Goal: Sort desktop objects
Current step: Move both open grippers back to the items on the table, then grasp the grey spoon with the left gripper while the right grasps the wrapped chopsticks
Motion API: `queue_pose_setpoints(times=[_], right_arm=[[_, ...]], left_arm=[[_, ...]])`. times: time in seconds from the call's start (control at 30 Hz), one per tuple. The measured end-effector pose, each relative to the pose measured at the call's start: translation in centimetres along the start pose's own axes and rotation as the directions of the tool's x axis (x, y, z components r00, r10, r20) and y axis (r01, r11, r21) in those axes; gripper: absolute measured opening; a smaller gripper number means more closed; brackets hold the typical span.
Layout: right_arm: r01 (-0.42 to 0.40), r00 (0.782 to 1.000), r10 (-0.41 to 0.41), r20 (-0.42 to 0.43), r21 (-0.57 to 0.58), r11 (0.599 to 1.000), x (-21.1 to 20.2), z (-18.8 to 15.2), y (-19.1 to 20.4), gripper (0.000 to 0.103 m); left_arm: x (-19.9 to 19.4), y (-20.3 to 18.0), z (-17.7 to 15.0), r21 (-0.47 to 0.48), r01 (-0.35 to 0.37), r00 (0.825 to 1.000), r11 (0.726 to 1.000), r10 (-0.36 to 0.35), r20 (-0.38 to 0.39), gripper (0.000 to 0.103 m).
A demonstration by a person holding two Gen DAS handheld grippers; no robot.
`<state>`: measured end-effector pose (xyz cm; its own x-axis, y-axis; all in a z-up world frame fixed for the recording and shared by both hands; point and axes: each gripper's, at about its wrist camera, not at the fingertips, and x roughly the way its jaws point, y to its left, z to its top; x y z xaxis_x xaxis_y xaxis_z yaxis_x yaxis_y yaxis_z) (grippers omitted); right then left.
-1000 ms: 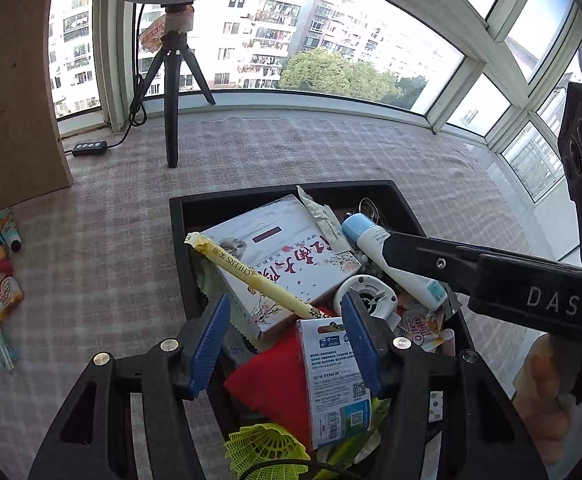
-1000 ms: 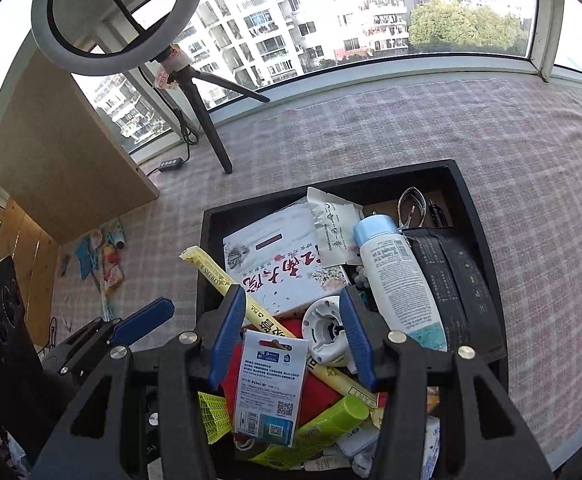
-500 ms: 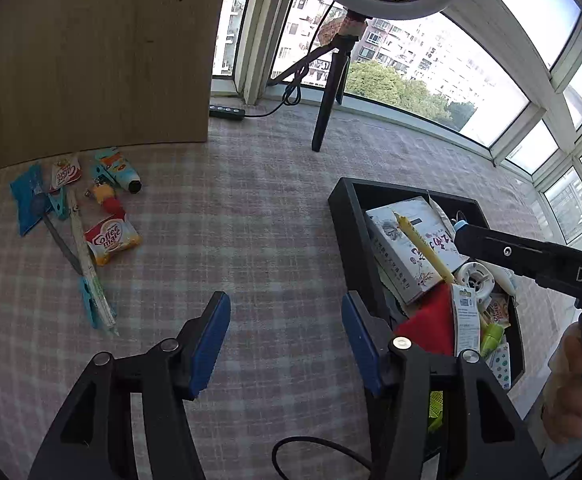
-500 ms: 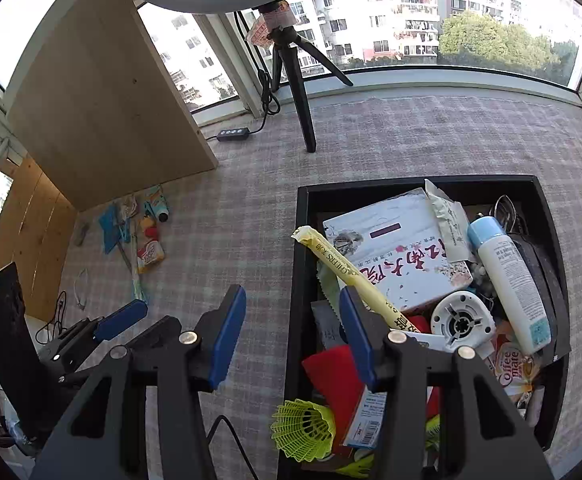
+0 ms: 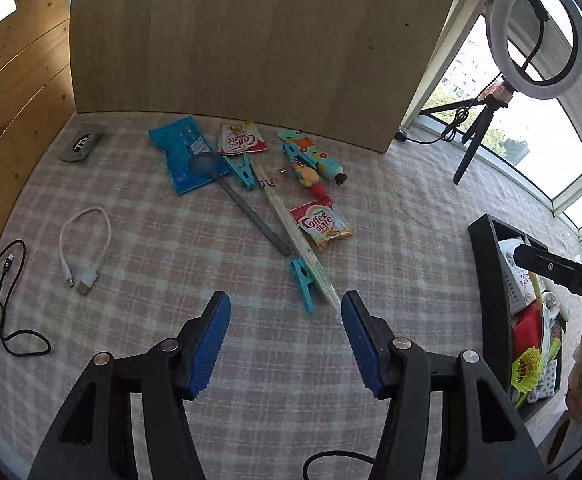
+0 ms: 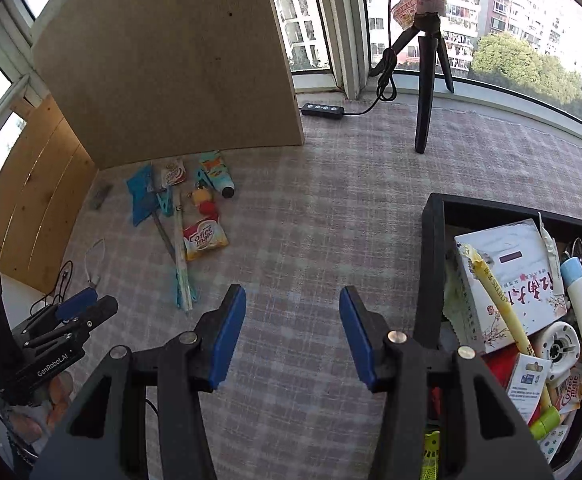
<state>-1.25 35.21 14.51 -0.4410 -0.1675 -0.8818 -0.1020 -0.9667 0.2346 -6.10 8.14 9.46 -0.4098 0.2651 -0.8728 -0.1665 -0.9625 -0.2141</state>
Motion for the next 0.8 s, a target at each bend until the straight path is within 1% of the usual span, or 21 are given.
queue_pose_setpoints(times=[0.2, 0.3, 0.4, 0.5, 0.57, 0.7, 0.8], right_arm=[[-0.037, 0.997, 0.033, -0.063, -0.054, 0.998, 3.4, 0.6, 3.9, 0.048], [-0.030, 0.996, 0.019, -0.091, -0.112, 0.993, 5.2, 0.5, 6.1, 0.048], [-0.040, 0.992, 0.020, -0.125, -0.158, 0.987, 7.2, 0.5, 7.9, 0.047], [-0.049, 0.989, 0.019, -0.150, -0.197, 0.979, 9.2, 0.7, 9.5, 0.047], [-0.061, 0.985, 0.026, -0.171, -0.204, 0.977, 10.6, 1.1, 10.2, 0.047], [-0.090, 0.974, 0.043, -0.223, -0.202, 0.975, 13.3, 1.5, 11.2, 0.041], [-0.108, 0.963, 0.056, -0.264, -0.189, 0.976, 15.1, 1.7, 11.5, 0.039]], left_arm=[[1.2, 4.8, 0.5, -0.089, -0.016, 1.000, 0.996, 0.014, -0.016, 0.055], [2.6, 6.3, 1.1, -0.145, 0.000, 0.999, 0.989, -0.006, -0.041, 0.055], [4.2, 6.6, 2.2, -0.169, -0.003, 0.998, 0.986, -0.007, -0.059, 0.055], [5.9, 6.3, 3.6, -0.172, -0.033, 0.997, 0.984, 0.021, -0.074, 0.055], [7.3, 6.2, 4.7, -0.188, -0.044, 0.995, 0.981, 0.027, -0.091, 0.055], [9.8, 6.1, 6.6, -0.211, -0.061, 0.992, 0.976, 0.036, -0.118, 0.055], [11.3, 6.1, 7.5, -0.231, -0.053, 0.989, 0.972, 0.019, -0.143, 0.055]])
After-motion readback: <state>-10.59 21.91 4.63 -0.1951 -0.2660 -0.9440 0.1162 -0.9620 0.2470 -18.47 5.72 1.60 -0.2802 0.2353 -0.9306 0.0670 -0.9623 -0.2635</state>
